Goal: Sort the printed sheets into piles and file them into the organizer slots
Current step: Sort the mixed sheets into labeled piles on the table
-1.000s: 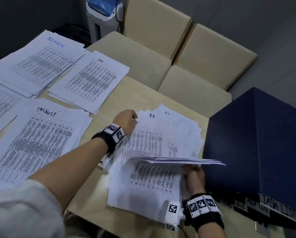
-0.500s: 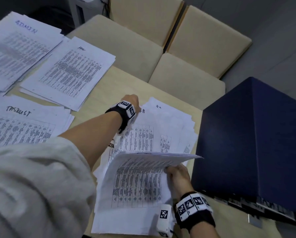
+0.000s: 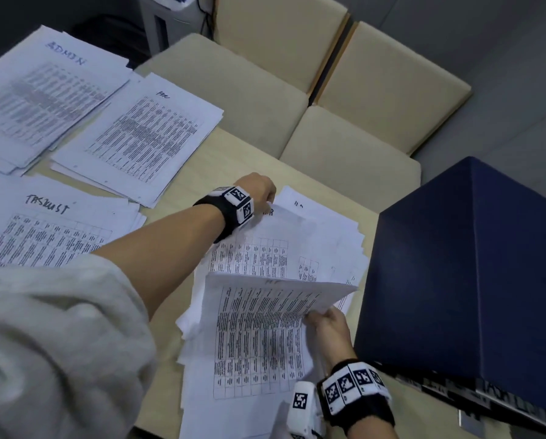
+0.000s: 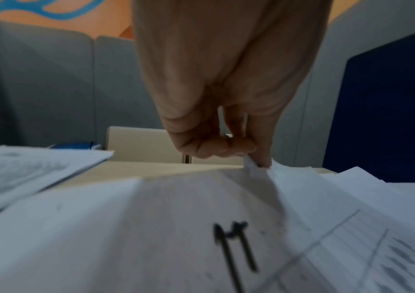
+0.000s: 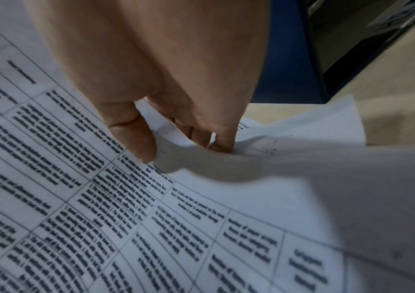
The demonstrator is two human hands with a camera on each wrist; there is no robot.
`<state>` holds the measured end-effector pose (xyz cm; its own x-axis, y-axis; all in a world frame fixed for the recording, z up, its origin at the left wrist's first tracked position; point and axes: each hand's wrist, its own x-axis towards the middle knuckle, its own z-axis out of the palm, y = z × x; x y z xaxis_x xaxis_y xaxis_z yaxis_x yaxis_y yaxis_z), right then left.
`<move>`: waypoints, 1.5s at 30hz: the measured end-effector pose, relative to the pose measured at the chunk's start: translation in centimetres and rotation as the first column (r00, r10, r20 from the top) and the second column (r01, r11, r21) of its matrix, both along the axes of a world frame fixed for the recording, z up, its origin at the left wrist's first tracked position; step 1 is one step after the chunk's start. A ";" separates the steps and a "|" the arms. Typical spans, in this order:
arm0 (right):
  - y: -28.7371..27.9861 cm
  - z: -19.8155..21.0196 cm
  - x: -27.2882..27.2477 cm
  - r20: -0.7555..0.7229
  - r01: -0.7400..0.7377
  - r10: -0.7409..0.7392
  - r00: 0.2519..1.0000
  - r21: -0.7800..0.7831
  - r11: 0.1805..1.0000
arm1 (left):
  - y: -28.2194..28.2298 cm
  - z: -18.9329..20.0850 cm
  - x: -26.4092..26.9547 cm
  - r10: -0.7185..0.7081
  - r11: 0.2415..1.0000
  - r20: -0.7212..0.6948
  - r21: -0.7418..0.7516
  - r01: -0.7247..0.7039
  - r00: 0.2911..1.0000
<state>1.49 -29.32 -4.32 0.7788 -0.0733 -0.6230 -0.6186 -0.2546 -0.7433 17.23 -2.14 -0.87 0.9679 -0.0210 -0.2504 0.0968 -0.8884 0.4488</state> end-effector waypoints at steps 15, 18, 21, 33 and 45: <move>-0.6 1.8 -1.3 0.074 -0.004 -0.002 0.997 0.078 0.997 | 5.5 17.2 -1.4 0.622 0.605 0.489 -0.796 0.021 0.611; 0.0 4.7 -0.5 0.257 0.043 -0.081 0.963 0.149 0.988 | 6.1 20.7 -3.9 0.484 0.547 0.550 -0.797 0.256 0.681; 0.6 8.8 1.4 0.420 -0.024 -0.076 0.904 0.227 0.974 | 5.9 22.5 -6.7 0.319 0.508 0.532 -0.795 0.332 0.784; 4.4 19.6 7.3 0.674 -0.192 -0.124 0.728 0.374 0.907 | 5.0 22.1 -12.5 0.372 0.129 0.253 -0.967 0.221 0.893; 6.0 15.0 4.7 0.628 0.031 -0.287 0.724 0.386 0.922 | 0.6 10.7 -16.4 0.633 0.386 0.249 -0.922 -0.020 0.733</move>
